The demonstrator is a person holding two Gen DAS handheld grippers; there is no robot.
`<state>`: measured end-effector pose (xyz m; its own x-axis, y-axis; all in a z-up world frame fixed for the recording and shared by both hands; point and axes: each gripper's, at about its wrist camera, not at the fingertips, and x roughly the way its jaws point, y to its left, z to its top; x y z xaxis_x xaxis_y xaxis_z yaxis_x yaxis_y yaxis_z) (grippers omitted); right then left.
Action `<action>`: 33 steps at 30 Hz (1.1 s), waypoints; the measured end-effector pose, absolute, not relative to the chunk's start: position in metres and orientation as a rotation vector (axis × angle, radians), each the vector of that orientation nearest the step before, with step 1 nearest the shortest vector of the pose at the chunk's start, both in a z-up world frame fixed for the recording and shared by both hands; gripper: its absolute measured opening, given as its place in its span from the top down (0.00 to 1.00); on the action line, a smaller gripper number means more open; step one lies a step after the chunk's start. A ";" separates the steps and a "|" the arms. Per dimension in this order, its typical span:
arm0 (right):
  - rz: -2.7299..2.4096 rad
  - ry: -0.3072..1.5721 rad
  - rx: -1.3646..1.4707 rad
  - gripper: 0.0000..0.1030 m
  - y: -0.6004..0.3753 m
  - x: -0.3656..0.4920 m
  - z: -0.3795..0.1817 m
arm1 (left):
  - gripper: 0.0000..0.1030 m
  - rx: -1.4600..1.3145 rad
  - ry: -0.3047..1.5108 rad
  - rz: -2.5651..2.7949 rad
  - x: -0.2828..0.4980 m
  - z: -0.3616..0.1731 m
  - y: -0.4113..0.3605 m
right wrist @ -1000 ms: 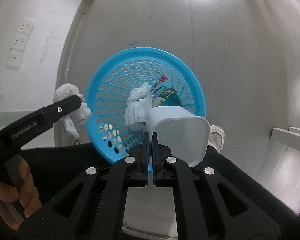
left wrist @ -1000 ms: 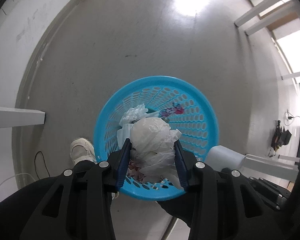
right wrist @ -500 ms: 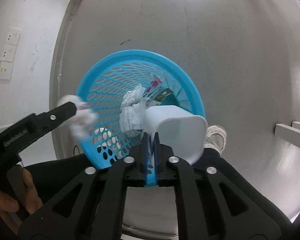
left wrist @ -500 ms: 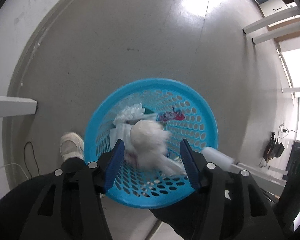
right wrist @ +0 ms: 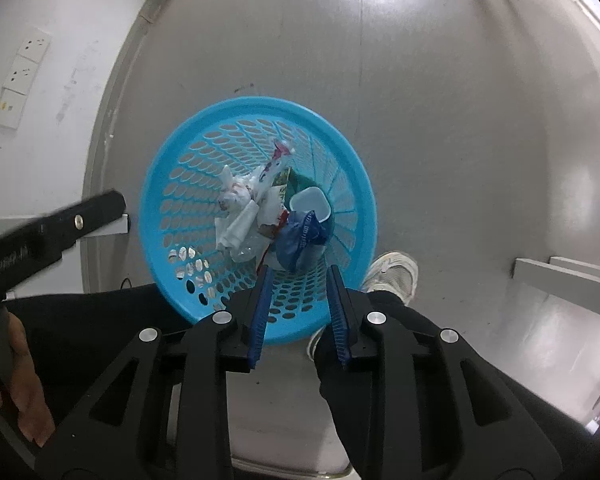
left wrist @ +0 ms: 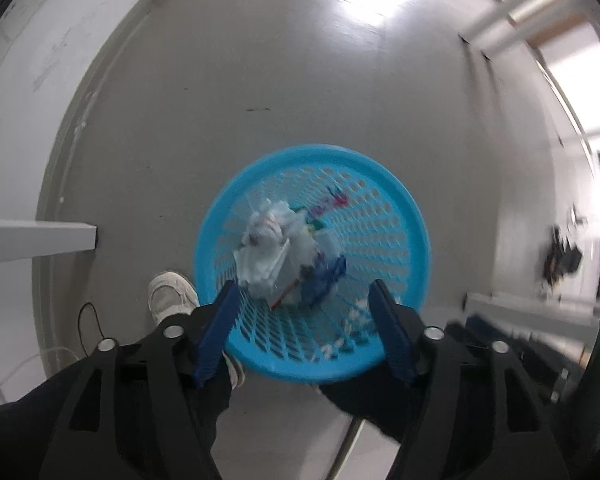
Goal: Collect trash
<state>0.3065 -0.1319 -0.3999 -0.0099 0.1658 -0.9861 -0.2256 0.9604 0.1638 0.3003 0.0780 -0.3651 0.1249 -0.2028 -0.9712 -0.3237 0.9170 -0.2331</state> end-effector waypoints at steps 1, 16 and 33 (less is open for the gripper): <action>0.307 1.532 -0.051 0.71 -0.132 0.301 -0.393 | 0.34 -0.410 1.436 0.087 0.294 -0.356 0.075; 0.362 1.351 -0.031 0.39 -0.165 0.226 -0.303 | 0.24 -0.265 1.285 -0.029 0.214 -0.285 0.067; 0.444 1.196 -0.040 0.08 -0.187 0.168 -0.246 | 0.06 -0.241 1.189 -0.076 0.157 -0.256 0.054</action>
